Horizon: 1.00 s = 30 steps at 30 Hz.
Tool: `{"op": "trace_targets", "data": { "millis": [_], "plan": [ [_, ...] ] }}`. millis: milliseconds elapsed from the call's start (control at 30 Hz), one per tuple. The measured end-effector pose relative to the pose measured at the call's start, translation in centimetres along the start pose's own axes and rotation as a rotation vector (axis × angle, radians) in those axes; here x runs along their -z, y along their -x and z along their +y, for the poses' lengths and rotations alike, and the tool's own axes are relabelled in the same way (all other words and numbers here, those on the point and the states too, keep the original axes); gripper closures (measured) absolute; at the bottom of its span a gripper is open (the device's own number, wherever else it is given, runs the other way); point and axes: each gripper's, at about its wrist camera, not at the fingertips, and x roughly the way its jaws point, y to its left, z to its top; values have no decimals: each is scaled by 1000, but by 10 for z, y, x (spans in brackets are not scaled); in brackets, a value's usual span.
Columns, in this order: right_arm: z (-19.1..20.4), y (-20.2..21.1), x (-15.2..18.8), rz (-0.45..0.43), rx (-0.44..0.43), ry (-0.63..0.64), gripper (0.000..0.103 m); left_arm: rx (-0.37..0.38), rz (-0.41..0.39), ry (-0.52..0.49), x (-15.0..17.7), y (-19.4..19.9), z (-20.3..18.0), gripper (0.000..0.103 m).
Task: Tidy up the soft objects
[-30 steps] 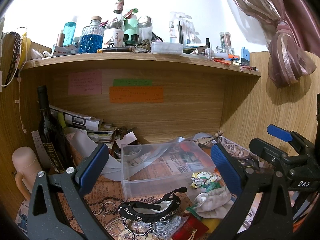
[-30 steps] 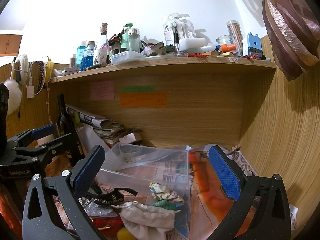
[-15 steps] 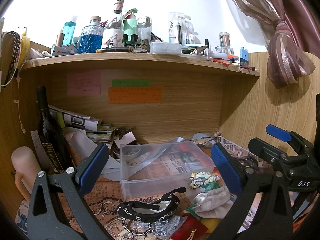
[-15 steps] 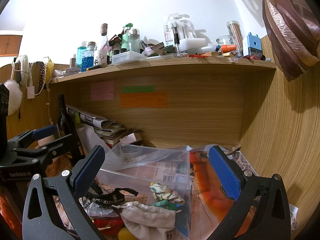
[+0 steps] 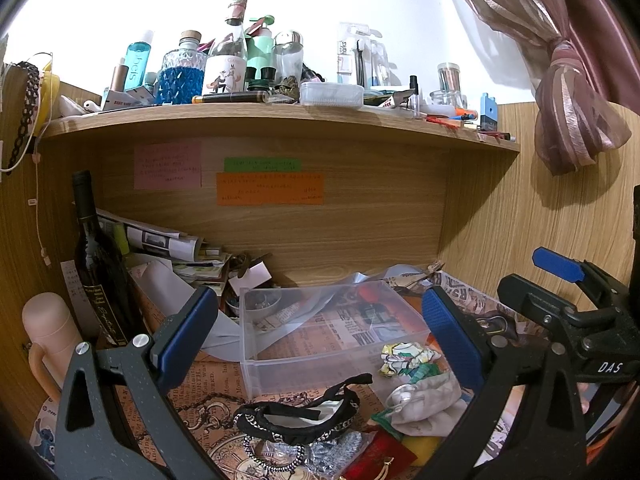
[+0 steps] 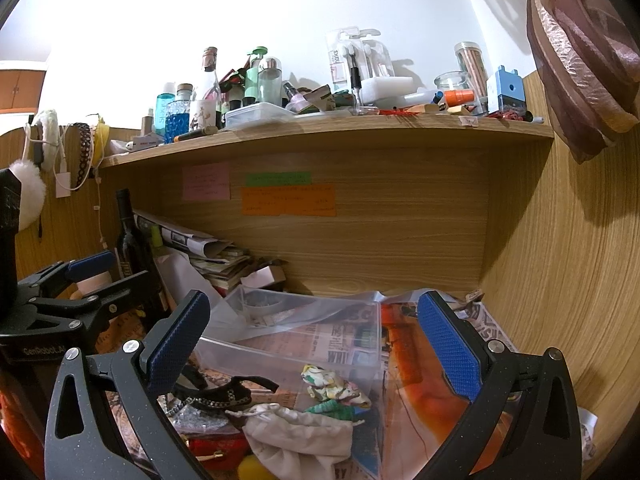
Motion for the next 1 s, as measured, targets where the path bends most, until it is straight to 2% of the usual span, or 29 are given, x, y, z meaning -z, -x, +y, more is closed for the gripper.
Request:
{"op": "trace_targets", "data": {
  "millis": [667, 800, 1000],
  "plan": [
    [-2, -10, 6, 36, 7, 1, 0, 10, 41, 21, 7, -9, 7, 0],
    [-10, -19, 16, 87, 31, -3, 0, 21, 102, 31, 16, -20, 15, 0],
    [-25, -36, 34, 185, 38, -13, 0, 34, 246, 54, 42, -43, 30, 0]
  ]
}}
